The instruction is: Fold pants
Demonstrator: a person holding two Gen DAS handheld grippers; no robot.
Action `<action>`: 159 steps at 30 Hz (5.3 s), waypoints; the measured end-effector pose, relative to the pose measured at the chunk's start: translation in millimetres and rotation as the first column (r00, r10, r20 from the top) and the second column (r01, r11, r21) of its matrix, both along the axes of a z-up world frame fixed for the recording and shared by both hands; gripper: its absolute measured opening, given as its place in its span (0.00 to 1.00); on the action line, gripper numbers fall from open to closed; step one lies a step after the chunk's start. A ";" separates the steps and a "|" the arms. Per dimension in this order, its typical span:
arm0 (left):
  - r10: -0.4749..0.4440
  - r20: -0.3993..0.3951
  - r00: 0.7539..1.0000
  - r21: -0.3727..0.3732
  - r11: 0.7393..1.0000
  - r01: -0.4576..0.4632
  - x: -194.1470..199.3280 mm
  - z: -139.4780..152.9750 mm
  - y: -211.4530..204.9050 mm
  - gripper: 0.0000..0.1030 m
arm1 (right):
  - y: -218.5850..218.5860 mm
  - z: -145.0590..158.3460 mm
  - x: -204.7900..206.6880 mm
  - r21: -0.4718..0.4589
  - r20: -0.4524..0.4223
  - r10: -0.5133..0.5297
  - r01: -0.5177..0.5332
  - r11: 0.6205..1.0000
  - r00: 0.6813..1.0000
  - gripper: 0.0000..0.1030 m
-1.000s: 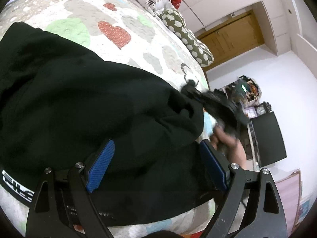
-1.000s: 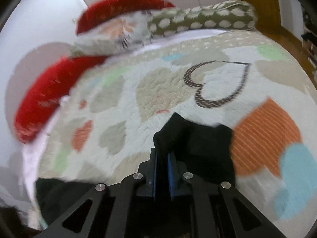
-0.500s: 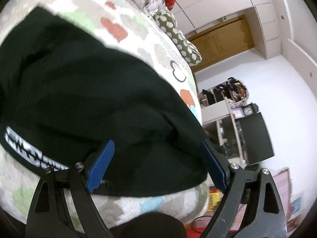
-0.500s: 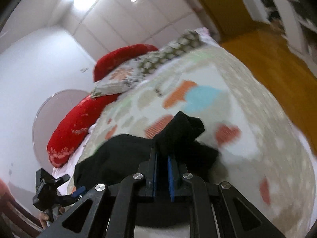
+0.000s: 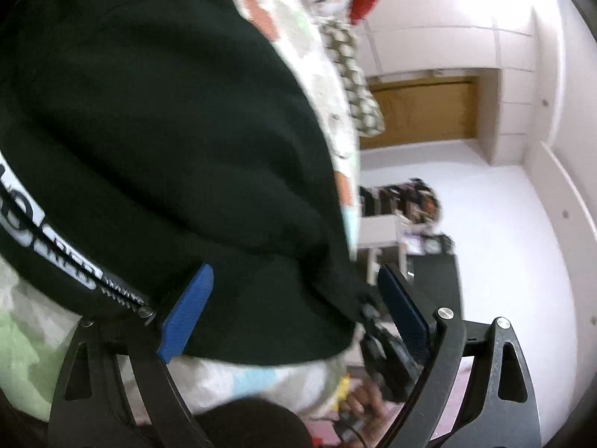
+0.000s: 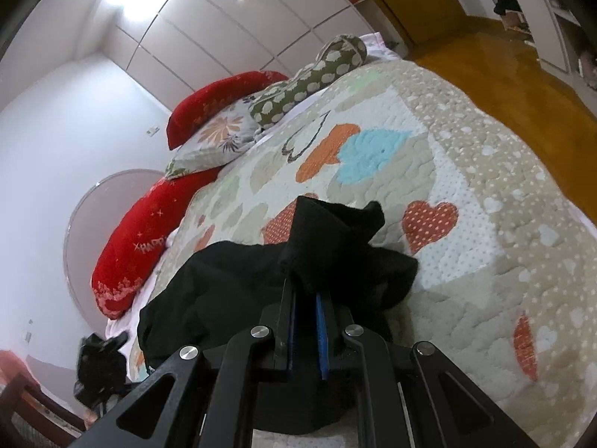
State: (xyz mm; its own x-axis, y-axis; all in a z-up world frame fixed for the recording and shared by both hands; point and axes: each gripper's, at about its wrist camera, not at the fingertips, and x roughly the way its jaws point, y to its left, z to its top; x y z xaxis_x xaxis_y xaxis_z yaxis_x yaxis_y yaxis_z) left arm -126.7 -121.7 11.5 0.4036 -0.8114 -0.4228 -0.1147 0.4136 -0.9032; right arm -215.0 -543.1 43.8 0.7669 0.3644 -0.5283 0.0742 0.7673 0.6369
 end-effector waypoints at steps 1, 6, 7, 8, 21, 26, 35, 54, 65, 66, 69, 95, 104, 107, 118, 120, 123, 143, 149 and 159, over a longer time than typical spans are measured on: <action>0.016 -0.011 1.000 0.005 1.000 -0.016 2.0 -1.3 -0.9 0.87 | 0.0 -0.8 0.6 0.000 0.000 0.001 -0.001 1.000 1.000 0.09; 0.051 -0.006 0.999 0.039 0.998 -0.051 13.4 5.5 -9.4 0.92 | -6.0 -7.2 2.2 0.038 0.006 -0.016 0.015 0.999 1.000 0.09; 0.059 -0.012 0.998 0.044 0.997 -0.059 17.3 6.4 -11.3 0.93 | -7.5 -9.0 2.6 0.048 0.009 -0.021 0.021 0.999 1.000 0.09; 0.067 -0.016 0.998 0.044 0.997 -0.066 20.7 7.0 -12.9 0.97 | -8.6 -10.8 3.0 0.059 0.014 -0.027 0.026 0.998 1.000 0.09; 0.047 -0.010 0.999 0.057 0.997 -0.046 26.3 9.8 -16.8 0.92 | -2.2 -4.2 -9.3 0.041 -0.001 -0.073 0.073 0.996 0.997 0.52; 0.062 -0.022 0.998 0.066 0.996 -0.061 28.5 6.6 -19.4 0.93 | 1.2 -9.5 2.7 -0.002 -0.035 -0.064 0.064 0.998 0.997 0.61; -0.021 0.086 0.996 0.109 0.994 0.011 23.9 23.3 -1.8 0.03 | 18.2 31.2 0.3 -0.114 0.066 -0.030 0.037 0.993 0.997 0.18; -0.147 0.097 0.984 0.352 0.930 0.104 -26.7 19.1 13.8 0.03 | 11.6 -5.5 -28.1 -0.177 -0.149 -0.051 0.024 0.984 0.988 0.28; 0.081 0.162 0.984 0.447 0.882 -0.146 -45.1 51.8 66.9 0.12 | 44.9 55.1 -22.4 -0.188 0.030 0.066 -0.059 0.980 0.997 0.44; 0.121 0.164 0.979 0.452 0.873 -0.183 -44.1 51.3 78.2 0.27 | 58.8 52.0 -13.6 -0.182 0.024 0.131 -0.124 0.975 0.991 0.44; 0.234 0.127 0.964 0.400 0.877 -0.266 -38.7 42.1 110.9 0.56 | 116.2 39.3 20.7 -0.155 0.003 0.358 -0.353 0.923 0.934 0.44; 0.226 0.182 0.957 0.546 0.786 -0.289 29.1 22.1 127.7 0.35 | 360.6 0.9 82.5 -0.576 -0.326 0.754 -0.752 0.321 0.571 0.32; 0.207 0.242 0.948 0.554 0.773 -0.310 6.2 44.7 134.1 0.18 | 372.3 12.9 71.2 -0.445 -0.313 0.829 -0.843 0.302 0.463 0.30; 0.226 0.174 0.958 0.559 0.778 -0.286 10.0 25.7 138.7 0.18 | 383.2 -7.9 76.0 -0.414 -0.369 0.820 -0.868 0.276 0.437 0.36; 0.287 0.291 0.913 0.586 0.701 -0.407 -7.5 66.3 138.4 0.45 | 267.5 36.3 98.0 -0.378 -0.185 0.619 -0.637 0.672 0.763 0.46; 0.264 0.319 0.910 0.585 0.701 -0.408 -4.4 72.1 129.7 0.54 | 254.3 32.2 110.3 -0.333 -0.162 0.596 -0.612 0.717 0.787 0.46; 0.227 0.342 0.912 0.593 0.701 -0.397 4.5 72.3 117.4 0.55 | 253.7 19.4 125.9 -0.376 -0.169 0.552 -0.571 0.730 0.816 0.46; 0.164 0.322 0.932 0.699 0.623 -0.351 11.4 67.0 103.5 0.55 | 183.4 29.1 100.3 -0.330 -0.067 0.340 -0.343 0.879 0.938 0.51; 0.085 0.376 0.923 0.717 0.604 -0.347 -4.7 85.9 75.2 0.58 | 167.1 11.3 69.6 -0.315 -0.115 0.295 -0.316 0.895 0.949 0.54; 0.008 0.400 0.916 0.752 0.569 -0.333 -2.3 87.0 47.3 0.58 | 148.1 -13.3 62.8 -0.299 -0.152 0.209 -0.246 0.922 0.966 0.55</action>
